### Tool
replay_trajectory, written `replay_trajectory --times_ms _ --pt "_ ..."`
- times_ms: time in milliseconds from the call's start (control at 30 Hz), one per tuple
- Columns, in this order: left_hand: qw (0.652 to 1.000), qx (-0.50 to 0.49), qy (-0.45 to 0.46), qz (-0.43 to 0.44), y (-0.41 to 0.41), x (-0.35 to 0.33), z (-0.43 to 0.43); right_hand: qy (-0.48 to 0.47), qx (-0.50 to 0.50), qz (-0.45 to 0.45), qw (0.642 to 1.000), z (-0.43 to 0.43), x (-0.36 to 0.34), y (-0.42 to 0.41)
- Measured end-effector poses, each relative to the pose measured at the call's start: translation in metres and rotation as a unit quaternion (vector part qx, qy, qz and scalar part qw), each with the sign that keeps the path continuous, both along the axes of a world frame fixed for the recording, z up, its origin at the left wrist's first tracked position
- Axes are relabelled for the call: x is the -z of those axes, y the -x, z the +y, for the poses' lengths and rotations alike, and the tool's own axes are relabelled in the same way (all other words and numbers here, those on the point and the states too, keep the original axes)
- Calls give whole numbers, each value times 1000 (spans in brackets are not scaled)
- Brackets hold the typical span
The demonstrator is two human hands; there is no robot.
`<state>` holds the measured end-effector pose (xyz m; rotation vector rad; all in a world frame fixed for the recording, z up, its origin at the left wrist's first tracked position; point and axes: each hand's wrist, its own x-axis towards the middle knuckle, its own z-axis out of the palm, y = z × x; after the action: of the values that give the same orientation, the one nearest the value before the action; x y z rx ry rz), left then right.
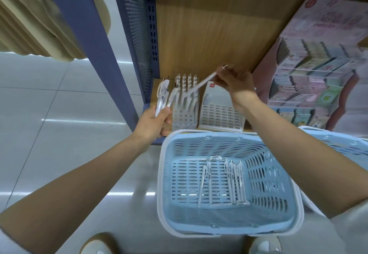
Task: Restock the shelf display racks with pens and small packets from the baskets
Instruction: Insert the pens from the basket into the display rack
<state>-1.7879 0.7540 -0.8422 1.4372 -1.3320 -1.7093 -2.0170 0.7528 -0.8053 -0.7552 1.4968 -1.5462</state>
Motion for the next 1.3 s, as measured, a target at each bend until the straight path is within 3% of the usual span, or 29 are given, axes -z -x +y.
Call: replay_trajectory --times_ms 200,467,1167,1300 --pt "1000 1 -4 12 -13 8 4 -82 -50 224 970 -21 37 -23" --pt "1000 -20 -7 16 -22 9 5 -86 -95 389 912 -29 75 -47" --pt "1000 -3 -13 5 -18 8 2 -98 -119 429 890 -32 76 -39" --pt "1000 1 -9 6 -19 9 3 -105 -112 502 851 -36 88 -41"
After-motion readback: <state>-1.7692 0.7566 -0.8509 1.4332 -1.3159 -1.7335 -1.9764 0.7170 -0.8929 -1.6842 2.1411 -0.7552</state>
